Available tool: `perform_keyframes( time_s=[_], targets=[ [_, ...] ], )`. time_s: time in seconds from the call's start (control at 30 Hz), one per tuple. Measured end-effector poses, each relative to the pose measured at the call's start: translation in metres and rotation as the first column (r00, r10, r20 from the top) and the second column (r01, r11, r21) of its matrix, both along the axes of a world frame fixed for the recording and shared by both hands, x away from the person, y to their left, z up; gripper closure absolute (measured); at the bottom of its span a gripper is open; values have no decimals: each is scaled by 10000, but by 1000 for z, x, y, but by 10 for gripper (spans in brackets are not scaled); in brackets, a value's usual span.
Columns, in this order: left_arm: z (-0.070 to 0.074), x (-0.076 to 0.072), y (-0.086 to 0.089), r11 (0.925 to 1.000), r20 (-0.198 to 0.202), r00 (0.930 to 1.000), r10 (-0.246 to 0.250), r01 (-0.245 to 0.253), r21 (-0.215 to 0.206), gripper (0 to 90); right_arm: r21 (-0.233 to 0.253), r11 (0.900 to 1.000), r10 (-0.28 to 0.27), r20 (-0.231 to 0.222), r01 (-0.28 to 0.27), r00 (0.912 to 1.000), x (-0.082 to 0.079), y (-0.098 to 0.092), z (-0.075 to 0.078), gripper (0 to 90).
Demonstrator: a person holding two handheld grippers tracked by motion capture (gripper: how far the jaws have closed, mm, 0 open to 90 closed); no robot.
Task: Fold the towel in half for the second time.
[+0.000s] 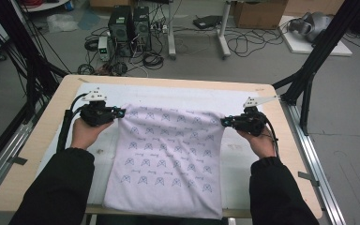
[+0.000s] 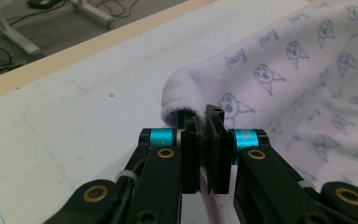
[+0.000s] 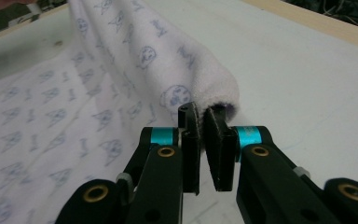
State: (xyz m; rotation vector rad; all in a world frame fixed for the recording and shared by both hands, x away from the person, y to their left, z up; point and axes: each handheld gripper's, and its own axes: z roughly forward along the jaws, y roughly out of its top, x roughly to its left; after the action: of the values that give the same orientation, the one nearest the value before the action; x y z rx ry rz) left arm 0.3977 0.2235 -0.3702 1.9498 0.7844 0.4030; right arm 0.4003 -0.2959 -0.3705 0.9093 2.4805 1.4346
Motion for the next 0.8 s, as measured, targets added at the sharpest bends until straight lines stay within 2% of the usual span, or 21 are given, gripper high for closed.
perform_keyframes(
  time_s=[0.03, 0.13, 0.23, 0.3, 0.47, 0.57, 0.67, 0.73, 0.77, 0.8],
  targets=[
    [1, -7, 2, 9999, 63, 9999, -101, 101, 0, 855, 24, 10000, 71, 1, -71, 10000, -4, 0, 2, 849],
    [2, -30, 10, 9990, 321, 9991, -271, 282, -344, 855, 224, 9990, 382, 125, -385, 9992, -23, -1, 9, 849],
    [-1, -54, 15, 9977, 459, 9972, -595, 609, -308, 853, 164, 9974, 697, 158, -700, 9974, -44, 0, 10, 848],
    [-6, -72, 18, 9953, 494, 9953, -834, 856, -449, 853, 180, 9967, 792, 132, -794, 9968, -56, 0, 8, 848],
    [-28, -111, 25, 9897, 315, 9902, -1364, 1376, -396, 851, 90, 9931, 1169, -110, -1168, 9931, -96, 3, -10, 848],
    [-45, -129, 32, 9857, -21, 9871, -1602, 1598, -538, 843, 131, 9910, 1336, -308, -1332, 9906, -114, 5, -25, 844],
    [-57, -138, 37, 9862, -549, 9851, -1629, 1609, -386, 790, 150, 9904, 1379, -521, -1373, 9891, -124, 2, -41, 817],
    [-61, -138, 40, 9872, -995, 9830, -1545, 1497, -547, 686, 302, 9916, 1274, -707, -1255, 9893, -127, -2, -51, 747],
    [-61, -138, 40, 9872, -1090, 9817, -1562, 1516, -491, 627, 343, 9924, 1202, -758, -1178, 9899, -127, -5, -54, 675],
    [-61, -138, 39, 9868, -1130, 9808, -1587, 1537, -513, 576, 441, 9924, 1184, -883, -1148, 9890, -127, -6, -55, 642]
  ],
)
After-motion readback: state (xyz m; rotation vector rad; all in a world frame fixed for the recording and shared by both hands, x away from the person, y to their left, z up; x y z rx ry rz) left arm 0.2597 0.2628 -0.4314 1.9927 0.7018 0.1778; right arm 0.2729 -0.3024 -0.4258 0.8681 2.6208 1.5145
